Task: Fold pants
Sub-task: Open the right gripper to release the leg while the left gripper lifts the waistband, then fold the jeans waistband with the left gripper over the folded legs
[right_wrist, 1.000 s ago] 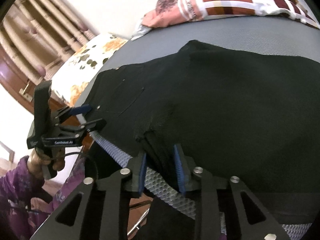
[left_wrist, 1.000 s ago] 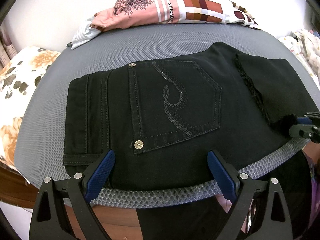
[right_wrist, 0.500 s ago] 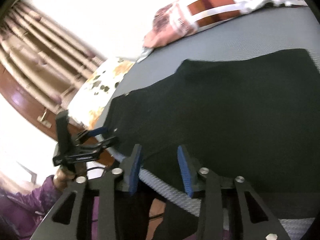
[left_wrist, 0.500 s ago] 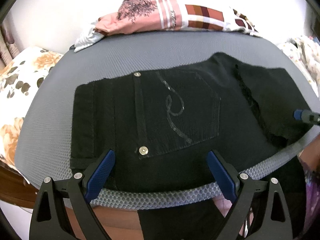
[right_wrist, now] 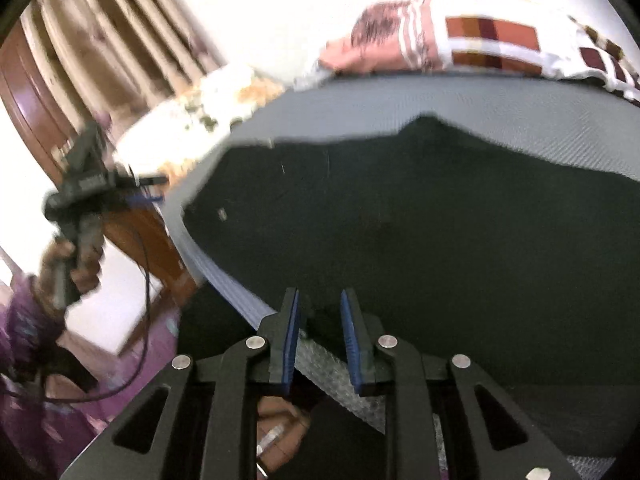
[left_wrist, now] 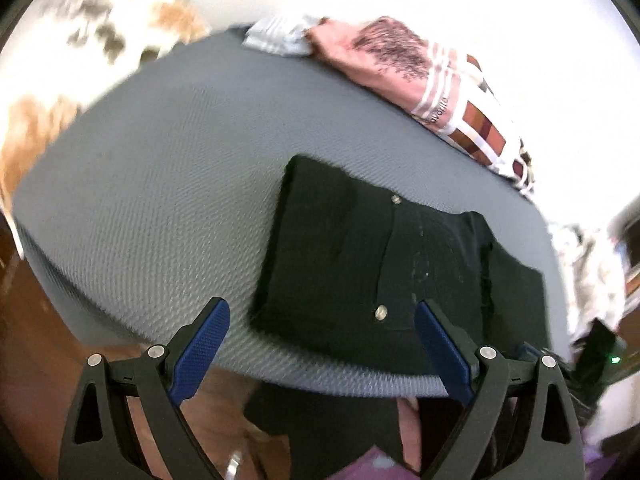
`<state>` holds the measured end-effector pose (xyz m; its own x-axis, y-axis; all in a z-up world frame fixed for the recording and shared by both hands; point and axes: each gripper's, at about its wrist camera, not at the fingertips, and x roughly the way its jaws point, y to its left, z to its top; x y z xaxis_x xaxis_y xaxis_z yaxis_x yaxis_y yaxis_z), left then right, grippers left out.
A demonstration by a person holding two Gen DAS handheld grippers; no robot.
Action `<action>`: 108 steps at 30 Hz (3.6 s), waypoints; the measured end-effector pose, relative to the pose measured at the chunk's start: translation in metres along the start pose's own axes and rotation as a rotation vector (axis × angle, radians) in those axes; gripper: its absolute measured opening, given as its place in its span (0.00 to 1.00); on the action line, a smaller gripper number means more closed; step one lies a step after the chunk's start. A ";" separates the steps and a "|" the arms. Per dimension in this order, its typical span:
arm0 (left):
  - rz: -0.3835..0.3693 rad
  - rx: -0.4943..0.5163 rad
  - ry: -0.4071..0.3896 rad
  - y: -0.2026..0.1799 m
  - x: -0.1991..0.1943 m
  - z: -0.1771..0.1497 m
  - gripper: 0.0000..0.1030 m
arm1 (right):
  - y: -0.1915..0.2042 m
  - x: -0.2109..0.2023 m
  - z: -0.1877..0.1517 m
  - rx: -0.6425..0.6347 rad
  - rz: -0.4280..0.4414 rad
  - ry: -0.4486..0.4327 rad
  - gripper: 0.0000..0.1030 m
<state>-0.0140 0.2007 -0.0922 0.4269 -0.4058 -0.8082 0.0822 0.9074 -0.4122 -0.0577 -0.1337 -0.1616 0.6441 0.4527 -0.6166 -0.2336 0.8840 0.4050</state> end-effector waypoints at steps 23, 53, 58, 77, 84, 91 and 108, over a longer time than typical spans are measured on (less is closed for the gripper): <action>-0.346 -0.280 0.172 0.042 0.063 0.002 0.86 | -0.023 0.009 -0.009 0.160 0.033 0.024 0.35; -0.311 -0.398 0.052 0.057 0.069 -0.017 0.28 | -0.030 0.015 -0.008 0.215 0.056 0.022 0.59; -0.393 -0.472 0.073 0.068 0.078 -0.015 0.29 | -0.030 0.015 -0.008 0.224 0.056 0.020 0.60; -0.239 -0.323 -0.006 0.026 0.057 0.006 0.24 | -0.034 0.014 -0.012 0.250 0.068 0.003 0.63; -0.271 -0.124 -0.115 -0.050 0.018 0.021 0.24 | -0.044 0.007 -0.012 0.285 0.090 -0.035 0.63; -0.399 0.050 -0.112 -0.152 0.010 0.026 0.24 | -0.061 -0.011 -0.009 0.301 0.095 -0.068 0.64; -0.610 0.413 0.317 -0.369 0.166 -0.042 0.24 | -0.146 -0.129 -0.069 0.412 0.002 -0.185 0.63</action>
<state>-0.0118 -0.2057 -0.0919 -0.0722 -0.7987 -0.5973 0.5719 0.4575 -0.6809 -0.1571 -0.3129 -0.1877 0.7722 0.3926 -0.4997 0.0504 0.7460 0.6640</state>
